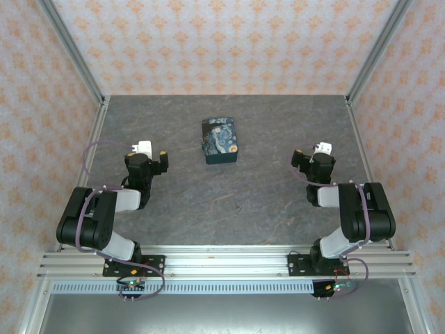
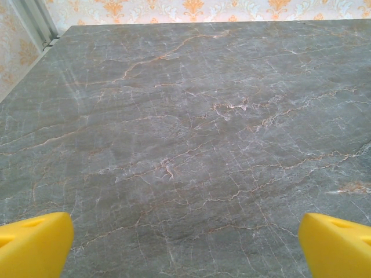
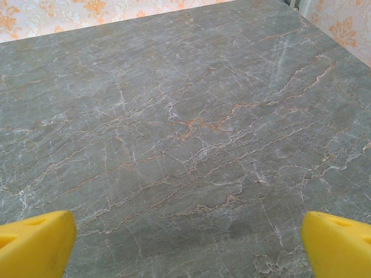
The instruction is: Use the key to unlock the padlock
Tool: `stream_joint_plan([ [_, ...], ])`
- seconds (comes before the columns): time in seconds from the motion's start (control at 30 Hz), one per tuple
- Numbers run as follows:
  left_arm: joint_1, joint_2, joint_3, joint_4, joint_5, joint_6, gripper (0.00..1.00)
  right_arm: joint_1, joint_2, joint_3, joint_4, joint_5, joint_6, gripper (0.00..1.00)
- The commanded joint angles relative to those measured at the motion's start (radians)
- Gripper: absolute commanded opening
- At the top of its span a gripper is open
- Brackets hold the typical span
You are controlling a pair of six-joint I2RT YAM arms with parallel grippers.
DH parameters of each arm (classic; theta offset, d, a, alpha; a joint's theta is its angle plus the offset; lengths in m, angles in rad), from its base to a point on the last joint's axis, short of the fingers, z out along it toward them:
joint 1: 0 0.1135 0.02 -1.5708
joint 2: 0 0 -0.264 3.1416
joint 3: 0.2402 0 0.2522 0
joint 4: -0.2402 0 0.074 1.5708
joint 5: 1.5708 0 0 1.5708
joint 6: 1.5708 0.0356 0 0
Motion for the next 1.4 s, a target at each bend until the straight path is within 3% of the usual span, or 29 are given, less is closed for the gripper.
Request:
stream_joint_plan([
  [0.0, 0.004, -0.003, 0.0, 0.01, 0.001, 0.006, 1.0, -0.006, -0.014, 0.0, 0.01, -0.007, 0.009, 0.99],
  [0.83, 0.004, -0.004, 0.0, 0.012, 0.002, 0.007, 1.0, -0.006, -0.014, 0.001, 0.009, -0.005, 0.009, 0.99],
  [1.0, 0.004, -0.014, -0.041, 0.072, 0.061, 0.031, 1.0, -0.006, -0.015, 0.002, 0.009, -0.006, 0.009, 0.99],
  [1.27, 0.003, -0.001, 0.006, 0.003, -0.008, 0.004, 1.0, -0.006, -0.014, 0.0, 0.009, -0.006, 0.009, 0.99],
  [1.37, 0.002, -0.007, -0.013, 0.029, 0.018, 0.016, 1.0, -0.005, -0.014, 0.001, 0.009, -0.006, 0.009, 0.99],
])
